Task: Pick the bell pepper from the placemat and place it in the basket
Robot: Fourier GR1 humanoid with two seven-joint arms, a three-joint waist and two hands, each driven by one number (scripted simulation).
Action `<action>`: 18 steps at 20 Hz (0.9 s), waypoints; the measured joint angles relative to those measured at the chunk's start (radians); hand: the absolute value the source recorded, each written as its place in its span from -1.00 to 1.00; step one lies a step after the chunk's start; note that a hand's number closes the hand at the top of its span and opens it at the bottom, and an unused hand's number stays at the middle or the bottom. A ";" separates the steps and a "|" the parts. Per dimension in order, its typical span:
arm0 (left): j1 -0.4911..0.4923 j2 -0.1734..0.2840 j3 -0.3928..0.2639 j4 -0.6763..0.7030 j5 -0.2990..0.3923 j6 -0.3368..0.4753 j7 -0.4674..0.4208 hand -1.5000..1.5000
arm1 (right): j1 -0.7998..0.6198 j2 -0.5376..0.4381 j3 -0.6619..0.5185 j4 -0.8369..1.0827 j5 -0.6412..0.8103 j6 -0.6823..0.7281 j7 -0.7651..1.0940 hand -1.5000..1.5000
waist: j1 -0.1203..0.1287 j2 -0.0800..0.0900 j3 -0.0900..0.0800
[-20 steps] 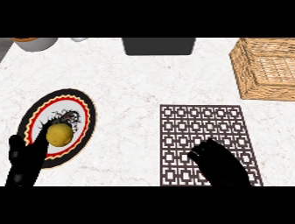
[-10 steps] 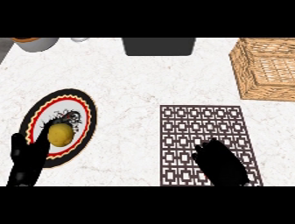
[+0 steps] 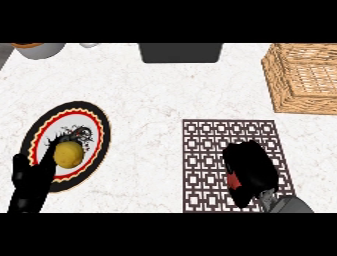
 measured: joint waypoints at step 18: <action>0.019 -0.009 0.014 -0.021 -0.003 0.000 0.013 0.00 | -0.231 0.217 -0.545 -0.467 -0.409 -0.121 0.316 1.00 | -0.012 -0.005 -0.002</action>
